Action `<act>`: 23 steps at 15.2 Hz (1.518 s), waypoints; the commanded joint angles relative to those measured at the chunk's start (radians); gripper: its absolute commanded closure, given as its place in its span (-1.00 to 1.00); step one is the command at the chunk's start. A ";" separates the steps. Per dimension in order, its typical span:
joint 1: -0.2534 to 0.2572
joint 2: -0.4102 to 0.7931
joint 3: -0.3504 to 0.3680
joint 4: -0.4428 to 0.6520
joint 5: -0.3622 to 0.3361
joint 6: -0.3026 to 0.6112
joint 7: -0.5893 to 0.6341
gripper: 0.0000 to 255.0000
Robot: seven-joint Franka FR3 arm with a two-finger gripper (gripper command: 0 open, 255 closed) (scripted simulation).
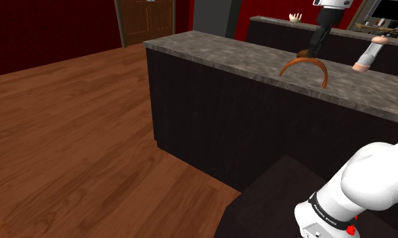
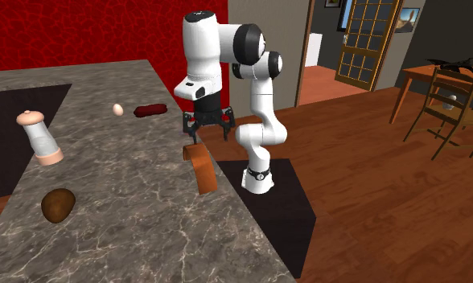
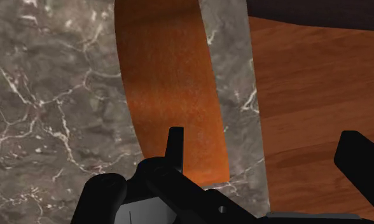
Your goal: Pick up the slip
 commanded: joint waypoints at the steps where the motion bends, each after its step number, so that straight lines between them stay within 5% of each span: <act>1: -0.003 0.071 -0.047 0.085 0.012 -0.009 -0.068 -1.00; 3: -0.008 0.124 -0.079 0.149 0.027 -0.019 -0.115 -1.00; 12: -0.013 0.079 -0.073 0.001 0.010 0.087 -0.098 -1.00; 13: -0.013 0.078 -0.073 0.000 0.010 0.087 -0.098 1.00; 23: -0.012 0.084 -0.073 0.019 0.012 0.073 -0.099 1.00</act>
